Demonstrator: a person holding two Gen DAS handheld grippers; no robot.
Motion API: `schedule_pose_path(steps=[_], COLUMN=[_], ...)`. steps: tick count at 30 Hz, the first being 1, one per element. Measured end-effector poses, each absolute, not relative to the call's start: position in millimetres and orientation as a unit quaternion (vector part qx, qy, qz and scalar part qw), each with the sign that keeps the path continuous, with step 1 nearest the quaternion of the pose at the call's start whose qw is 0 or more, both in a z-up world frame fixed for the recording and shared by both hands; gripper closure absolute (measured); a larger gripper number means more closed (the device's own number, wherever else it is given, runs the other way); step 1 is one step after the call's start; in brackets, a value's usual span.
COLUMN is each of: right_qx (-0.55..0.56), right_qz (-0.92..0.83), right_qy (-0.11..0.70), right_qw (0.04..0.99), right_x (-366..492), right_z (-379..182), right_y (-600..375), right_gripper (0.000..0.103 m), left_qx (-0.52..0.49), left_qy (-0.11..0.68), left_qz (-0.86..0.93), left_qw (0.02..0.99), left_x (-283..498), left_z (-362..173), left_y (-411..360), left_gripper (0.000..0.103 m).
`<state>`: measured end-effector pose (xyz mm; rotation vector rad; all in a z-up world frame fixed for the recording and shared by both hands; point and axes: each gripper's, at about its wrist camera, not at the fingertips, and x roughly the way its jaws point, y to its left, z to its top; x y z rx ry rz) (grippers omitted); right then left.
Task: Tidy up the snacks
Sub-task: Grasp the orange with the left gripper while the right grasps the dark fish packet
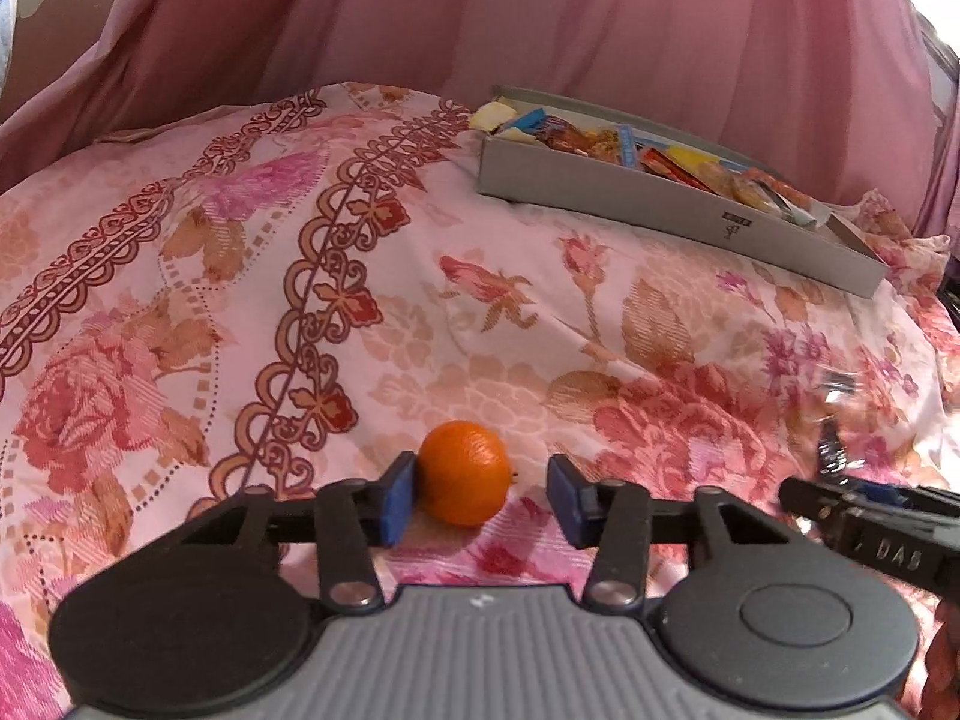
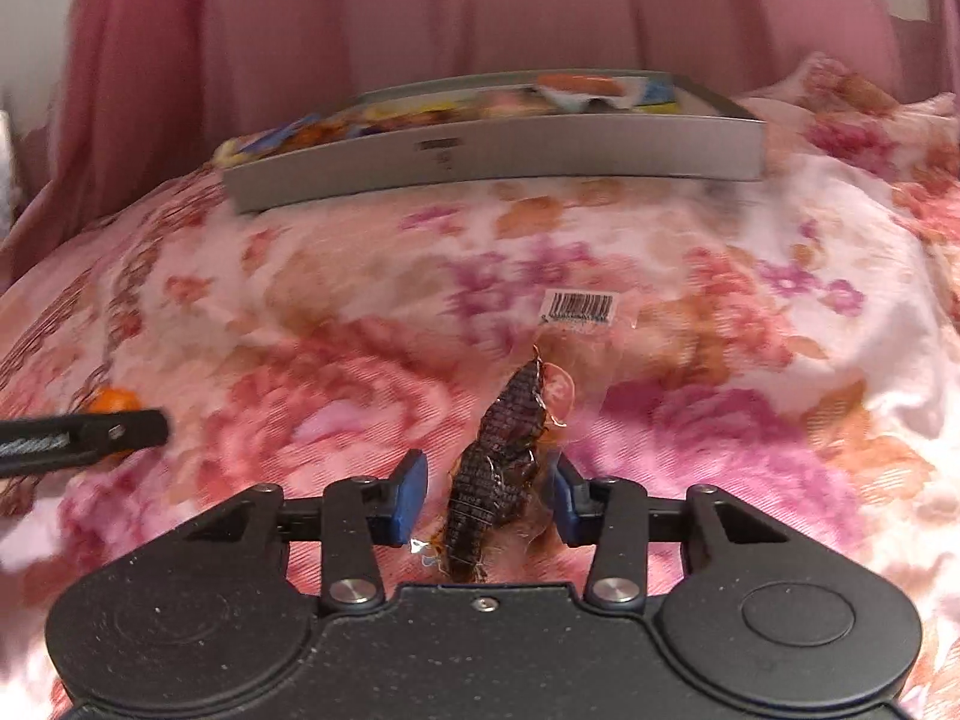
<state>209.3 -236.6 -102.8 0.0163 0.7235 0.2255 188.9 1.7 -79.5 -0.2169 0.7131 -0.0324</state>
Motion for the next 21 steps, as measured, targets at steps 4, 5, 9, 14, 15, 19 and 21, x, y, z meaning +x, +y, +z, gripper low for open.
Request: schedule_pose_path(steps=[4,5,9,14,15,19,21], right_qx=[-0.01,-0.012,-0.019,-0.029,-0.031,-0.032,-0.03], right_qz=[0.136,0.141,0.161,0.177,0.179,0.18,0.177], right_qy=[0.348,0.348,0.345,0.337,0.335,0.325,0.32], right_qw=[0.927,0.927,0.925,0.924,0.925,0.928,0.93], right_x=[198,196,188,179,177,171,170], right_z=[-102,-102,-98,-96,-95,-90,-86], right_y=[-224,-223,-218,-215,-215,-219,-222], right_gripper=[0.06,0.06,0.06,0.061,0.061,0.061,0.061], left_qx=[-0.095,-0.093,-0.093,-0.09,-0.089,-0.08,-0.077], left_qy=[0.35,0.35,0.352,0.353,0.353,0.351,0.348], left_qz=[-0.025,-0.027,-0.039,-0.063,-0.066,-0.072,-0.073], left_qw=[0.932,0.932,0.93,0.929,0.929,0.93,0.931], left_x=[187,187,182,175,174,173,173], left_z=[-79,-79,-77,-74,-74,-68,-63], left_y=[-5,-6,-12,-23,-25,-35,-39], left_gripper=[0.065,0.065,0.065,0.065,0.065,0.066,0.066])
